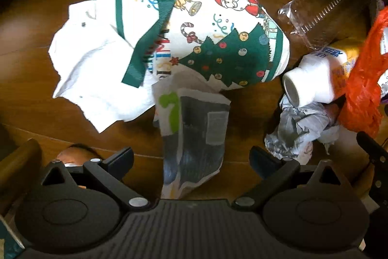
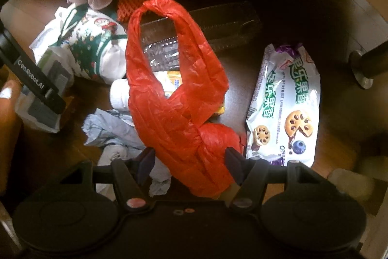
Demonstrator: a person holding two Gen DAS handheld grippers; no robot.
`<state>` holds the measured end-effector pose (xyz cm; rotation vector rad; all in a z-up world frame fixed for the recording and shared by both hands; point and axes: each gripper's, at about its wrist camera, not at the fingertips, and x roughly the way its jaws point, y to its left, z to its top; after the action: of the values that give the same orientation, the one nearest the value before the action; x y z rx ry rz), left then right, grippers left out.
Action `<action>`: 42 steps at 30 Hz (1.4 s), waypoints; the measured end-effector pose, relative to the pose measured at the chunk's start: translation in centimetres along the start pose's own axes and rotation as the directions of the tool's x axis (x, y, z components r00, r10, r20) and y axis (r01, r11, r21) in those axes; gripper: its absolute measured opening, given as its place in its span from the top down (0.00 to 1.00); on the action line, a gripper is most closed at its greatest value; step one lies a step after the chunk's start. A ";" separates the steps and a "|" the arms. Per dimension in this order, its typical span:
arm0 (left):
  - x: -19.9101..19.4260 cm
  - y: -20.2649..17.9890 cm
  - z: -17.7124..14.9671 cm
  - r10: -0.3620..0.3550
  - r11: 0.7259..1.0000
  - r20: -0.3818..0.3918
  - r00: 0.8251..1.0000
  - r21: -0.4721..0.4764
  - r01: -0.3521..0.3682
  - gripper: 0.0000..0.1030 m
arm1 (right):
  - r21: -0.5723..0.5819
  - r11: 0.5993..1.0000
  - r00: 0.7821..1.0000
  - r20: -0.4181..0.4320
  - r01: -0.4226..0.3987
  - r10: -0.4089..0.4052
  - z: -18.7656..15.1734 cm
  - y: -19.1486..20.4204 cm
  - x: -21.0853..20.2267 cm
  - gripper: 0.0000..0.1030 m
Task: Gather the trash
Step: 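Lower both tools under the bed toward the scattered trash, then grasp the red plastic bag with right gripper while left grasps the grey wrapper, then lift the red bag and grey wrapper and carry both toward the teal bin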
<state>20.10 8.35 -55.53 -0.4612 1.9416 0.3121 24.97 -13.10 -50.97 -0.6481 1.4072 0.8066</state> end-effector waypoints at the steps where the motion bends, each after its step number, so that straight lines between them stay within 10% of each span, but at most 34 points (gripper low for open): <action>1: 0.2 0.0 0.1 -0.003 1.000 0.000 1.000 -0.004 0.003 0.03 | -0.001 1.000 1.000 0.003 0.005 -0.005 0.1 0.0 0.3 0.38; 11: 1.0 1.4 0.4 -0.045 0.997 -0.036 0.998 -0.060 0.042 0.59 | 0.003 0.999 0.999 0.026 0.034 -0.034 0.4 0.4 0.6 0.45; 12: 0.9 1.5 0.4 -0.050 0.997 -0.036 0.998 -0.061 0.047 0.63 | 0.000 0.999 0.999 0.029 0.034 -0.034 0.5 0.4 0.5 0.53; 13: 0.6 1.5 0.3 -0.054 0.997 -0.036 0.998 -0.060 0.052 0.68 | -0.008 0.999 0.999 0.026 0.040 -0.040 0.5 0.6 0.5 0.89; 30: -8.0 -0.3 -2.4 -0.087 0.996 0.031 0.996 -0.018 0.087 0.78 | 0.069 0.991 0.987 0.108 0.116 -0.123 1.5 0.4 -8.4 0.99; 42: -21.0 -2.0 -7.7 -0.232 0.969 0.230 0.945 0.141 0.204 0.78 | 0.168 0.980 0.957 0.249 0.110 -0.150 0.4 2.9 -21.8 0.99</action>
<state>22.23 7.00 -33.23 -0.5307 1.6399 0.1060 23.17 -13.39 -29.11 -0.4913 1.1604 0.6464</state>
